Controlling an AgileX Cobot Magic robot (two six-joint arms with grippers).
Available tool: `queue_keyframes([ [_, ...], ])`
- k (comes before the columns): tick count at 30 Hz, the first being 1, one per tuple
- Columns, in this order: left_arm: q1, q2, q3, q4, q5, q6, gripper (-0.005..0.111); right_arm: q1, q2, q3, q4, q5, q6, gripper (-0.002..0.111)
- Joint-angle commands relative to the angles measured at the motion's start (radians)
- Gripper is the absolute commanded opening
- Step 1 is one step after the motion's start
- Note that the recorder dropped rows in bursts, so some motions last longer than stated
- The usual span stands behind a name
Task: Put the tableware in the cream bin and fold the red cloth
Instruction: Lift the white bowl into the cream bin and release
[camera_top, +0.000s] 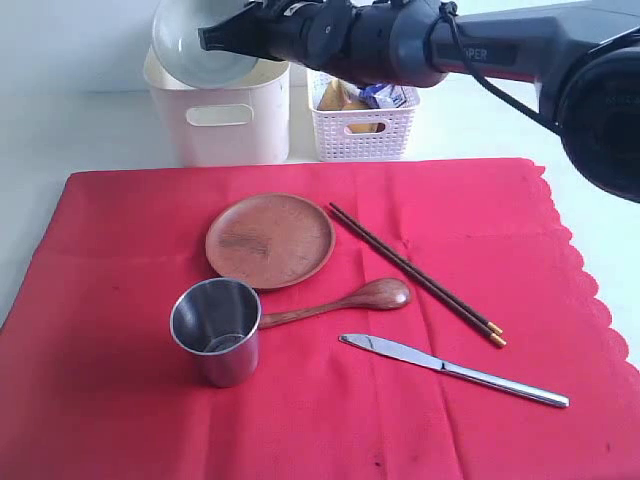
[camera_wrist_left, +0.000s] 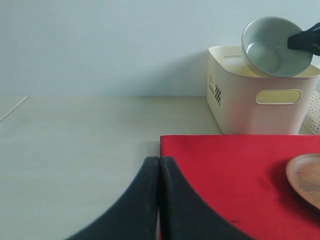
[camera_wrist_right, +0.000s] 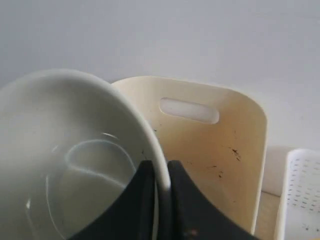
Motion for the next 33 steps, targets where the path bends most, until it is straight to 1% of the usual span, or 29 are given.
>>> queue_keyframes([
  [1,-0.004,-0.006,-0.003,-0.002,-0.003,0.001,0.001,-0.003,0.017,-0.007,-0.008,-0.039,-0.011,0.000],
  [8,-0.004,-0.006,-0.003,-0.002,-0.003,0.001,0.001,-0.003,0.019,-0.007,-0.008,-0.085,-0.013,0.000],
  [15,-0.004,-0.006,-0.003,-0.002,-0.003,0.001,0.001,-0.003,0.021,-0.007,-0.008,-0.091,-0.013,0.001],
  [18,-0.004,-0.006,-0.003,-0.002,-0.003,0.001,0.001,-0.003,0.021,-0.007,-0.008,-0.093,-0.013,0.009],
  [25,-0.004,-0.006,-0.003,-0.002,-0.003,0.001,0.001,-0.003,0.030,-0.007,-0.008,-0.093,-0.013,0.038],
  [28,-0.004,-0.006,-0.003,-0.002,-0.003,0.001,0.001,-0.003,0.032,-0.007,-0.008,-0.091,-0.013,0.049],
  [31,-0.004,-0.006,-0.003,-0.002,-0.003,0.001,0.001,-0.003,0.032,-0.007,-0.008,-0.093,-0.013,0.058],
  [33,-0.004,-0.006,-0.003,-0.002,-0.003,0.001,0.001,-0.003,0.032,-0.007,-0.008,-0.093,-0.013,0.061],
])
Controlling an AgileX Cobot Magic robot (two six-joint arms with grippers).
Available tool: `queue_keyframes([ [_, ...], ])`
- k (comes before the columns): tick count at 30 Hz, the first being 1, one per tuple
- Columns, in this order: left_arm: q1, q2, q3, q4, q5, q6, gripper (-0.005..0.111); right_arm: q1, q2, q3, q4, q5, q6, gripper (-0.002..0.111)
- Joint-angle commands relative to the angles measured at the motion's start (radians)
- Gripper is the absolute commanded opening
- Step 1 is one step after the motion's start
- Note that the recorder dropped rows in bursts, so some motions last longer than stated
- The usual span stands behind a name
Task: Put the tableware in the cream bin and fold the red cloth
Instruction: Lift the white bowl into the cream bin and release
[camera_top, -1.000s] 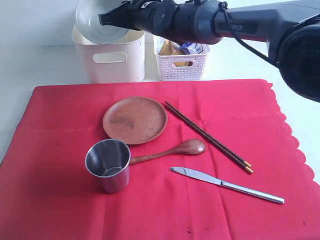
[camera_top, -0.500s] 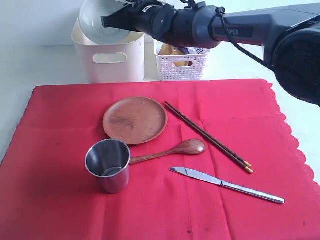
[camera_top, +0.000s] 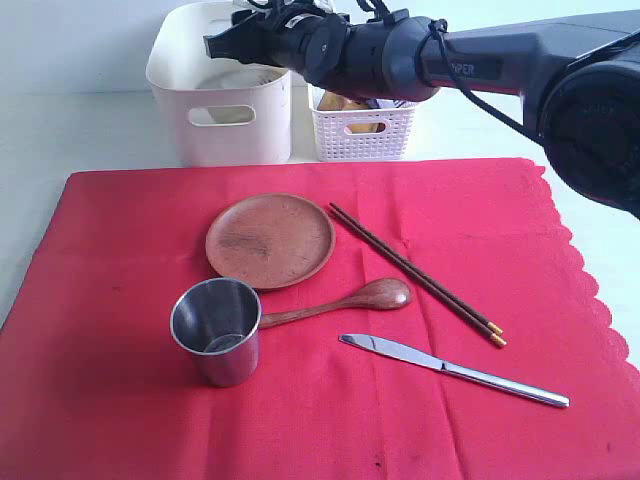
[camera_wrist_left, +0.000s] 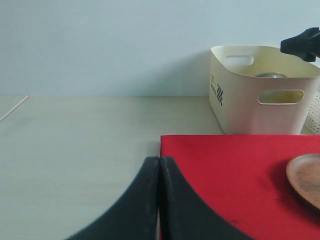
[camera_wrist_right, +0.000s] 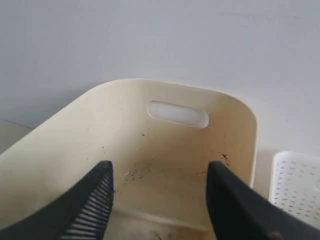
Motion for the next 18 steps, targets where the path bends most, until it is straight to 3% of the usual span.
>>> queue_keyframes([
  [1,-0.004,-0.006,-0.003,-0.002,-0.003,0.001,0.001,-0.003,-0.002,-0.003,-0.007,-0.017,-0.005,0.063],
  [11,-0.004,-0.006,-0.003,-0.002,-0.003,0.001,0.001,-0.003,-0.015,-0.003,-0.007,-0.012,-0.005,0.064],
  [18,-0.004,-0.006,-0.003,-0.002,-0.003,0.001,0.001,-0.003,-0.087,-0.003,-0.007,0.086,-0.005,0.064],
])
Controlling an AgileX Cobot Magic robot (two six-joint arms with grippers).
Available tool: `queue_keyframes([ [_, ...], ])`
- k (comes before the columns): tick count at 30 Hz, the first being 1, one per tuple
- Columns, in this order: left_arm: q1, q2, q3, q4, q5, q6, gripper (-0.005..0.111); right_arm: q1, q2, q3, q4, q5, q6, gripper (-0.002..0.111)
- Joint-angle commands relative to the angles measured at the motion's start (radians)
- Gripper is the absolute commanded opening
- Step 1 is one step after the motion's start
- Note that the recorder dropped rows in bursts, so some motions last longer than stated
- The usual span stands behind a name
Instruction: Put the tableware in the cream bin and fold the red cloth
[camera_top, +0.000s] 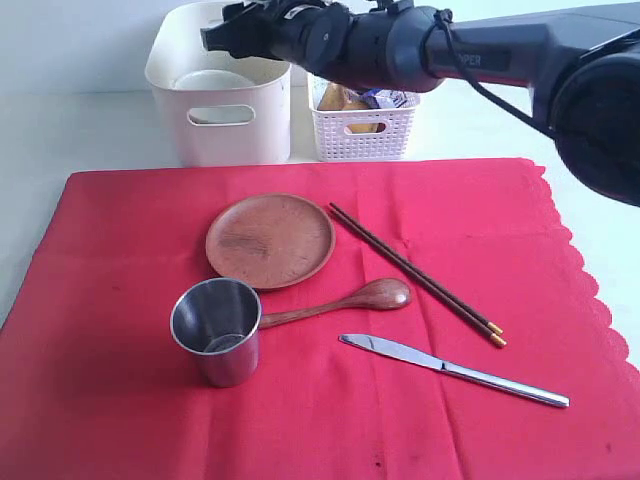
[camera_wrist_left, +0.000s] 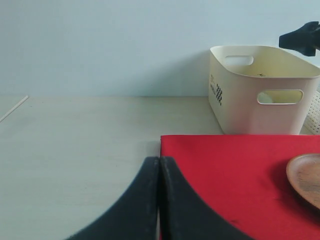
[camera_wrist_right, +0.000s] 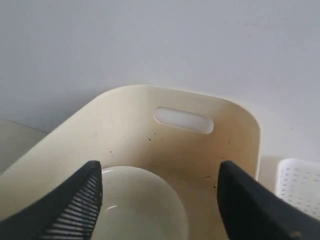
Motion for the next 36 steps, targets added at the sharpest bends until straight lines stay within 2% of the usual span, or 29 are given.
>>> queue_keyframes([
  [1,-0.004,-0.006,-0.003,-0.002,-0.003,0.001,0.001,-0.003,-0.070,-0.003,-0.007,0.070,-0.005,0.064],
  [9,-0.004,-0.006,-0.003,-0.002,-0.003,0.001,0.001,-0.003,-0.169,-0.003,-0.029,0.301,-0.103,0.064],
  [15,-0.004,-0.006,-0.003,-0.002,-0.003,0.001,0.001,-0.003,-0.245,-0.003,-0.166,0.512,-0.087,0.063],
  [22,-0.004,-0.006,-0.003,-0.002,-0.003,0.001,0.001,-0.003,-0.321,-0.003,-0.193,0.739,-0.087,0.058],
  [36,-0.004,-0.006,-0.003,-0.002,-0.003,0.001,0.001,-0.003,-0.340,-0.003,-0.258,1.089,0.058,0.055],
])
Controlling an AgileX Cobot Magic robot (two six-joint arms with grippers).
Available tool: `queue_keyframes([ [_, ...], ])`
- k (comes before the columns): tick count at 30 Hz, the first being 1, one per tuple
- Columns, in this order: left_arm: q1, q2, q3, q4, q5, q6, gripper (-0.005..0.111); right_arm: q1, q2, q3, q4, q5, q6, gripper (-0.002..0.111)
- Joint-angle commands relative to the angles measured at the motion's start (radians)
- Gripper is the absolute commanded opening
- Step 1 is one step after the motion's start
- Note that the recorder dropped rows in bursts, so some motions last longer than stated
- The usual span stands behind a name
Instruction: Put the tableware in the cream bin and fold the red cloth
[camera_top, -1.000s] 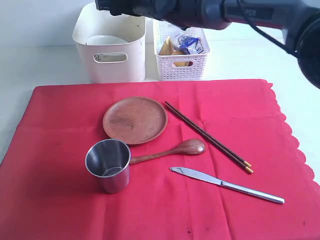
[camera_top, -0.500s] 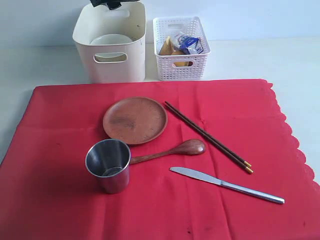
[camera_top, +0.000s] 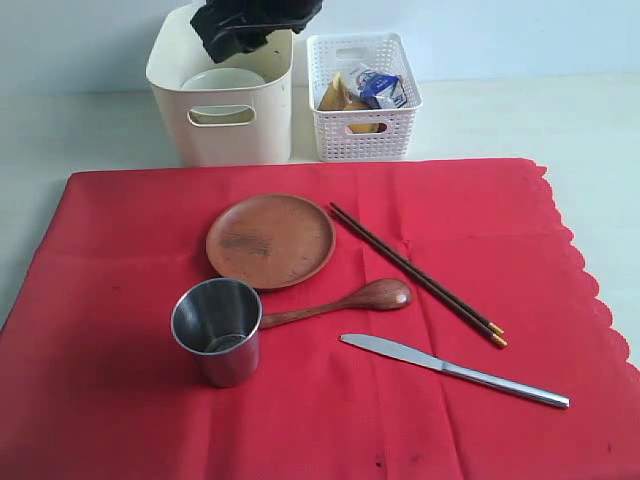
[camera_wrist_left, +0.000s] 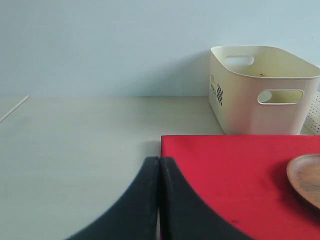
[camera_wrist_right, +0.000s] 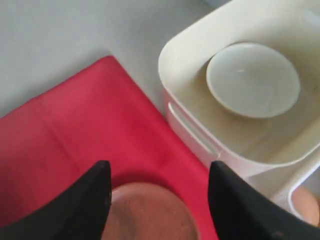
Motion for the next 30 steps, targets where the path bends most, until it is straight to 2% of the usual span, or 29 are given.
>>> queue_keyframes([
  [1,-0.004,-0.006,-0.003,-0.002,-0.003,0.001,0.001,-0.003,-0.014,-0.003,-0.012,0.144,0.042,0.055],
  [5,-0.004,-0.006,-0.003,-0.002,-0.003,0.001,0.001,0.000,-0.025,-0.003,-0.001,0.258,0.047,0.055],
  [10,-0.004,-0.006,-0.003,-0.002,-0.003,0.001,0.001,0.000,-0.082,0.035,-0.001,0.280,0.083,0.055],
  [22,-0.004,-0.006,-0.003,-0.002,-0.003,0.001,0.001,0.002,-0.365,0.383,0.087,0.212,0.081,0.055],
  [30,-0.004,-0.006,-0.003,-0.002,-0.003,0.001,0.001,0.141,-0.387,0.564,0.078,0.089,0.079,0.055],
])
